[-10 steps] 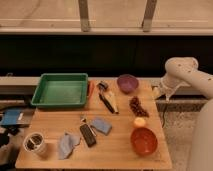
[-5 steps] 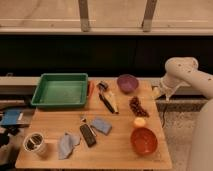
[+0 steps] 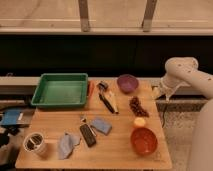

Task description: Place brush in table surface

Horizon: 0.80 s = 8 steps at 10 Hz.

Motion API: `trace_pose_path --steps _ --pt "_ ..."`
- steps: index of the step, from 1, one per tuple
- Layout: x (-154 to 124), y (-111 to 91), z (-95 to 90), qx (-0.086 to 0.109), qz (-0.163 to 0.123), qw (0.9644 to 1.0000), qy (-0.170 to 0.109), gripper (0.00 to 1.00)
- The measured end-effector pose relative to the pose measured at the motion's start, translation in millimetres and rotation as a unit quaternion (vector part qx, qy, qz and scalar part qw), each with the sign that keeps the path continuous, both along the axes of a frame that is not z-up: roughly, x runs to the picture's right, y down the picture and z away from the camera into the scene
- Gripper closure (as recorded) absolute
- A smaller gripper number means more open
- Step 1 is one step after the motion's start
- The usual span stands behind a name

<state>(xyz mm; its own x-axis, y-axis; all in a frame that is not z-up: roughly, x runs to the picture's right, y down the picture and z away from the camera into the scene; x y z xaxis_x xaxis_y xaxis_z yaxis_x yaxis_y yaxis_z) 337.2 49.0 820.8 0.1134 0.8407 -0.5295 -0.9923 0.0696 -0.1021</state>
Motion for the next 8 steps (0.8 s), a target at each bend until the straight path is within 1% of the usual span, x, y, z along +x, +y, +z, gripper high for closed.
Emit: trace_pose_path --steps 6,7,8 --pt "-0.2 -1.0 -0.4 0.001 -0.001 1.0000 0.000 0.36" --pt "-1.5 -2.5 0.4 0.003 -0.006 1.0000 -0.005 0.36" --pt "-8.7 -6.3 0.5 0.008 -0.017 0.9997 -0.013 0.36"
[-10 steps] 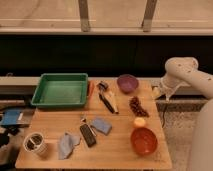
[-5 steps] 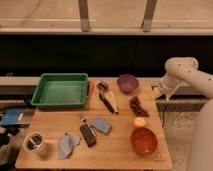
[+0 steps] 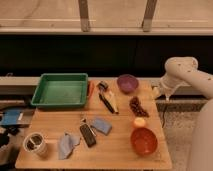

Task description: Place brush in table surface

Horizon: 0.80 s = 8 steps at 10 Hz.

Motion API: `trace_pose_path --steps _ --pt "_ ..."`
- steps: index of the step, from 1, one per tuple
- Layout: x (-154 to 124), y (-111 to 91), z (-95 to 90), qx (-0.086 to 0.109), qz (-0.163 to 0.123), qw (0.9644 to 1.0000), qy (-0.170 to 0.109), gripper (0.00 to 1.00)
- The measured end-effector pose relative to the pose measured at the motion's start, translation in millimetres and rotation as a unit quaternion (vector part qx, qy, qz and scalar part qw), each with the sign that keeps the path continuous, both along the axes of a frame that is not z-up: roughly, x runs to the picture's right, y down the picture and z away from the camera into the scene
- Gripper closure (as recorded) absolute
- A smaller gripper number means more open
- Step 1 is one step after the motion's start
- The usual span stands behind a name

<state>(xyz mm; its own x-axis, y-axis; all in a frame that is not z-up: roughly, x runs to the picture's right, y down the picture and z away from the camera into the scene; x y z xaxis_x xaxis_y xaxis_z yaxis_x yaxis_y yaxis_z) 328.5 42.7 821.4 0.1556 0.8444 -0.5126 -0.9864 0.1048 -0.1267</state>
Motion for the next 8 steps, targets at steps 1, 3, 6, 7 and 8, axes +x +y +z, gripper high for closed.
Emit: trace_pose_path --steps 1,3,6,7,8 --pt "-14 -5 1.5 0.004 -0.013 0.9998 -0.011 0.36" --pt "-53 -18 8.7 0.009 -0.046 0.9982 -0.037 0.36" --pt "-125 -38 18.3 0.015 -0.117 0.9896 -0.083 0.36" --pt "-149 -43 19.9 0.018 -0.142 0.9846 -0.101 0.36" --pt "-168 -48 18.7 0.017 -0.163 0.9791 -0.121 0.36"
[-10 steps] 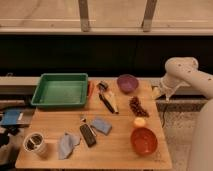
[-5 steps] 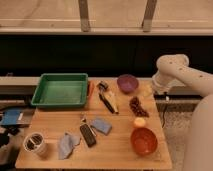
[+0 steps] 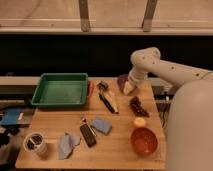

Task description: Place brush in table surface

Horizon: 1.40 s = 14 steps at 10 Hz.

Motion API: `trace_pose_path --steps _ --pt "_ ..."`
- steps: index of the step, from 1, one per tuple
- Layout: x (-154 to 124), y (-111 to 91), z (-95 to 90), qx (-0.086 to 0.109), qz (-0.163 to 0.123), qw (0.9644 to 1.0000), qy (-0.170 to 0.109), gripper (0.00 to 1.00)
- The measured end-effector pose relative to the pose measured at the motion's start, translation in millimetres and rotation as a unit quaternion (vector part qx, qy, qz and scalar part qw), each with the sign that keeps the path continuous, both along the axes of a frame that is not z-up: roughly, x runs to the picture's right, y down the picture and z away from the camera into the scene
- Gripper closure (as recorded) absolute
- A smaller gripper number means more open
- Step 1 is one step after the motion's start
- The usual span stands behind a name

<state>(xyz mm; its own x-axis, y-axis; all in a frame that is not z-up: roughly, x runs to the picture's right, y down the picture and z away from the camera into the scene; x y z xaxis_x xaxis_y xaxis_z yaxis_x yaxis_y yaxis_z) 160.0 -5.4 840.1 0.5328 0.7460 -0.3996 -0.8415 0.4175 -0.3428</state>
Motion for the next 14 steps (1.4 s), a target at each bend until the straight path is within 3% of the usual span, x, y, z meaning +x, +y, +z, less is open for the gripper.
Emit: trace_pose_path --steps 2,7,9,13,14 --pt "-31 -5 -4.3 -0.001 -0.024 0.9988 -0.043 0.36" --pt "-33 -6 -5.3 -0.002 -0.025 0.9985 -0.048 0.36" --pt "-34 -4 -5.4 -0.001 -0.038 0.9982 -0.047 0.36" --pt "-101 -5 12.0 -0.008 -0.107 0.9916 -0.072 0.36" --pt "-130 -2 20.9 -0.014 -0.131 0.9876 -0.084 0.36"
